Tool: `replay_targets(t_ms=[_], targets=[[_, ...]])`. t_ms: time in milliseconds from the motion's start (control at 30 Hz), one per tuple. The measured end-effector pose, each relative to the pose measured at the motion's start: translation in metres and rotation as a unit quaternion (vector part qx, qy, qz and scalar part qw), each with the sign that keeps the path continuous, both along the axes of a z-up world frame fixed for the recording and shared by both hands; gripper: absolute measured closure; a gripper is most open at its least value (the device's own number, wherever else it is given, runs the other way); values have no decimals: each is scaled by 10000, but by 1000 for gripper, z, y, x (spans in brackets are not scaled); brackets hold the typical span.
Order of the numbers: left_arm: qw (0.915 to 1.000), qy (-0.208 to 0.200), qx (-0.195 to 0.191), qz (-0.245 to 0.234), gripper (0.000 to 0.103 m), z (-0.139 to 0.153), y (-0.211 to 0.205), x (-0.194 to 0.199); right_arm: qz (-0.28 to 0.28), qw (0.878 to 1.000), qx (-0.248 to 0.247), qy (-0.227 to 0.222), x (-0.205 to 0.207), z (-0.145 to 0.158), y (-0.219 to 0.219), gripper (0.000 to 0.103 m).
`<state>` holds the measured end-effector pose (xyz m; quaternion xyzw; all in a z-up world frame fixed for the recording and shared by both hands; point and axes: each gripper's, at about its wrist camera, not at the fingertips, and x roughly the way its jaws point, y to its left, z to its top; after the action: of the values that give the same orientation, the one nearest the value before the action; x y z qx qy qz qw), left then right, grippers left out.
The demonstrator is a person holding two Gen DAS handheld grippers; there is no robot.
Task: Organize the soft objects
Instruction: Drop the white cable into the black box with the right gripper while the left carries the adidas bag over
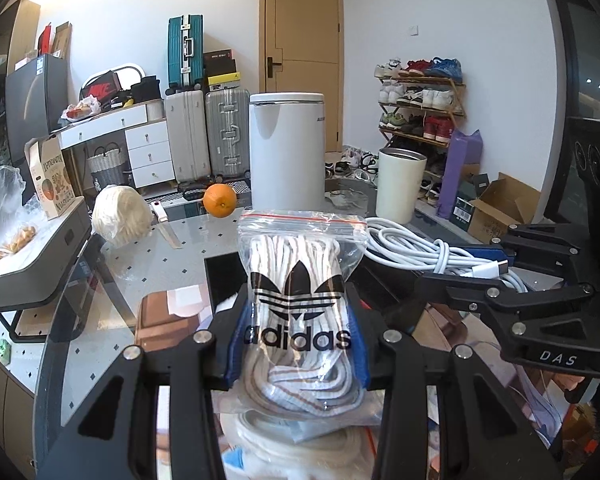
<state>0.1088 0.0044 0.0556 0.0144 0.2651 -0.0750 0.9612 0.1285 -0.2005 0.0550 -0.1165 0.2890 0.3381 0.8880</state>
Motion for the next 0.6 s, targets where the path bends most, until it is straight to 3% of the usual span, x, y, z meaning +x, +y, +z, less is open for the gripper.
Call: replay_targets(t_ms=[600], targets=[[9994,305,168,-28,62,-16,-4,46,63,9983,-520,259,56,-22,33,74]])
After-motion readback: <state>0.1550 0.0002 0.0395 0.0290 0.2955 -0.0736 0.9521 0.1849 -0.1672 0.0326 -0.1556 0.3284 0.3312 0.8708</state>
